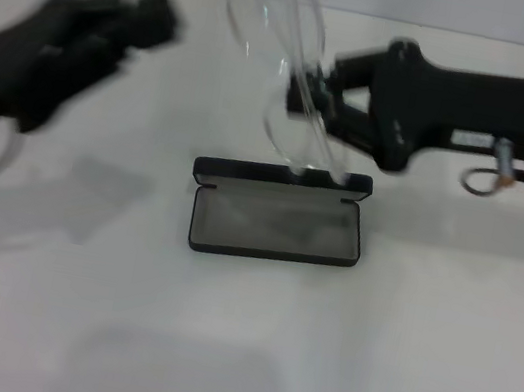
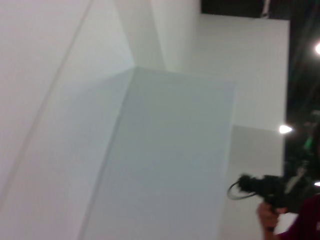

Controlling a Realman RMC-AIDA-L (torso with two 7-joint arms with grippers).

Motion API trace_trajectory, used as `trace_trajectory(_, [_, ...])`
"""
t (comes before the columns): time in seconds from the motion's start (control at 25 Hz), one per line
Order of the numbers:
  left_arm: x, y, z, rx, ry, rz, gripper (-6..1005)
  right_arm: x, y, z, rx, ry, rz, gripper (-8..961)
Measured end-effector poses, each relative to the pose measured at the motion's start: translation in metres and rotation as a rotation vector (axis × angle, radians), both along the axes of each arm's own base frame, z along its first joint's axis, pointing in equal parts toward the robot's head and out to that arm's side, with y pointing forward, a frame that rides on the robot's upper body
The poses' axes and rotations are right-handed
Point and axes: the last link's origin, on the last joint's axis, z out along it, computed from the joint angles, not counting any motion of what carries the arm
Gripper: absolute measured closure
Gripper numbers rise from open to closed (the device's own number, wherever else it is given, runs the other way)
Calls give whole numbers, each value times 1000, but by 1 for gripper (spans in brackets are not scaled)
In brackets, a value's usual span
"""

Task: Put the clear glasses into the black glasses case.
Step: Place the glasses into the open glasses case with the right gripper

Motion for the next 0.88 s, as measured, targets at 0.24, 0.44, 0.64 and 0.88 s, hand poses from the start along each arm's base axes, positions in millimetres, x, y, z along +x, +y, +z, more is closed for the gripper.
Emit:
trace_trajectory(0.24, [-43, -12, 43, 107, 26, 143, 919, -16, -3, 29, -17, -384, -12, 824])
trace_trajectory(0.44, [-54, -25, 57, 159, 51, 171, 920, -41, -18, 28, -26, -694, -20, 824])
trace_trajectory(0.64, [-58, -30, 56, 180, 55, 180, 920, -63, -26, -3, -69, -970, 1, 824])
trace_trajectory(0.88, [-60, -33, 53, 199, 59, 189, 920, -77, -23, -33, 67, -1195, 47, 823])
